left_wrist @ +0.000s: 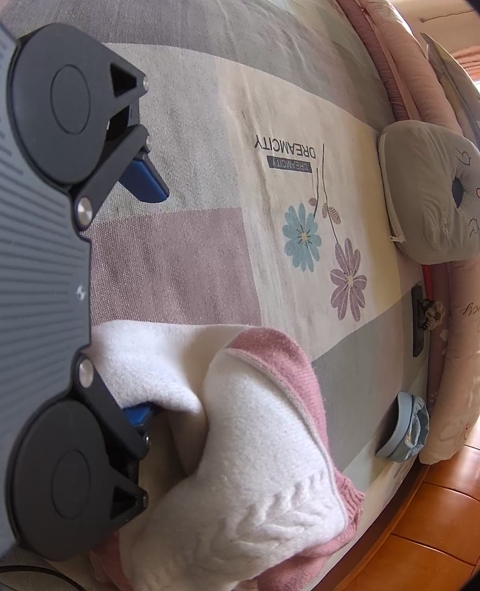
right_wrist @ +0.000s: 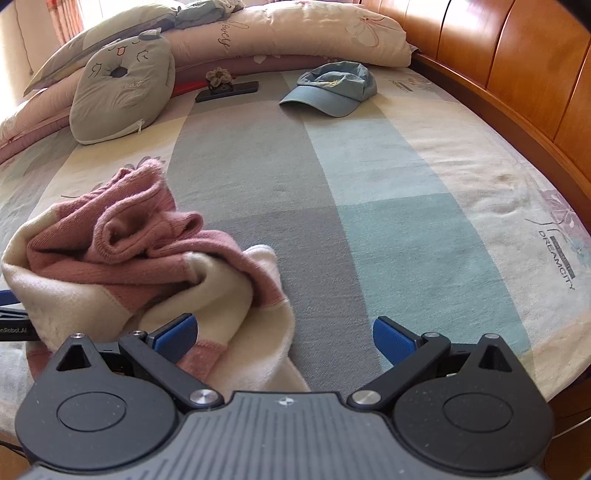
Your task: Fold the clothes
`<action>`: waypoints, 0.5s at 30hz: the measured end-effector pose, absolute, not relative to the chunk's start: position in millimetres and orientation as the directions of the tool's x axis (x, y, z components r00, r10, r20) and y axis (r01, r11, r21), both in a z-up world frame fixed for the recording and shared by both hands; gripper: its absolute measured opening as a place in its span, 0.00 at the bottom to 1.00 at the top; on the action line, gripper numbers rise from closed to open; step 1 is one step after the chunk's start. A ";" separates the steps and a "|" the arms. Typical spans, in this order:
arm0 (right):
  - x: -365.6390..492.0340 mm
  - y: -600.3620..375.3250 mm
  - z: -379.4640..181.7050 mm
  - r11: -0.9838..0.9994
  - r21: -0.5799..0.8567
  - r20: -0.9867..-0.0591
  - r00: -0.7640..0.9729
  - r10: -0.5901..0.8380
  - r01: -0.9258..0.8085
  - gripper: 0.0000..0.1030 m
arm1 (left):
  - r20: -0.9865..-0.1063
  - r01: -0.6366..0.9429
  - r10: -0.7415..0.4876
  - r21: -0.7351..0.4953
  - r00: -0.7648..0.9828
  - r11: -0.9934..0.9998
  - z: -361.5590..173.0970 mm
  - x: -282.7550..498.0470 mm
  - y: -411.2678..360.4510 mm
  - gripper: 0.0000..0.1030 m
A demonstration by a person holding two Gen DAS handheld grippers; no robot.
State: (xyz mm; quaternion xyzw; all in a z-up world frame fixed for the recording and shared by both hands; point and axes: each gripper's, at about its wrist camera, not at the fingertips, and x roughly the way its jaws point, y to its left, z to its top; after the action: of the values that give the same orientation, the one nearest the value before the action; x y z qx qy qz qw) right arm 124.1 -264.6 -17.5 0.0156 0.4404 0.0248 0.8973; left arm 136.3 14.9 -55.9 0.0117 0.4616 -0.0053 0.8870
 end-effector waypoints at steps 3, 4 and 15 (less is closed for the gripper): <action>144.4 -270.4 -23.5 0.999 0.028 -0.803 0.595 0.041 -0.031 1.00 | -0.821 0.018 0.004 0.017 0.571 1.000 -56.5 136.8 12.9 1.00; 151.6 -270.7 -28.2 0.999 0.020 -0.812 0.583 0.037 -0.036 1.00 | -0.822 0.017 0.004 0.017 0.570 1.000 -56.4 136.9 12.9 1.00; 197.8 -263.1 -65.9 0.991 -0.021 -0.859 0.510 0.050 -0.133 1.00 | -0.831 0.013 0.014 0.026 0.556 1.000 -55.3 142.9 7.8 0.99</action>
State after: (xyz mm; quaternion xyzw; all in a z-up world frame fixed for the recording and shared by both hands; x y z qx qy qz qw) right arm 197.8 -263.1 -65.9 -0.0422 0.4922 0.0529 0.8678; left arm 142.9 7.8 -55.3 0.0145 0.4714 0.0002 0.8818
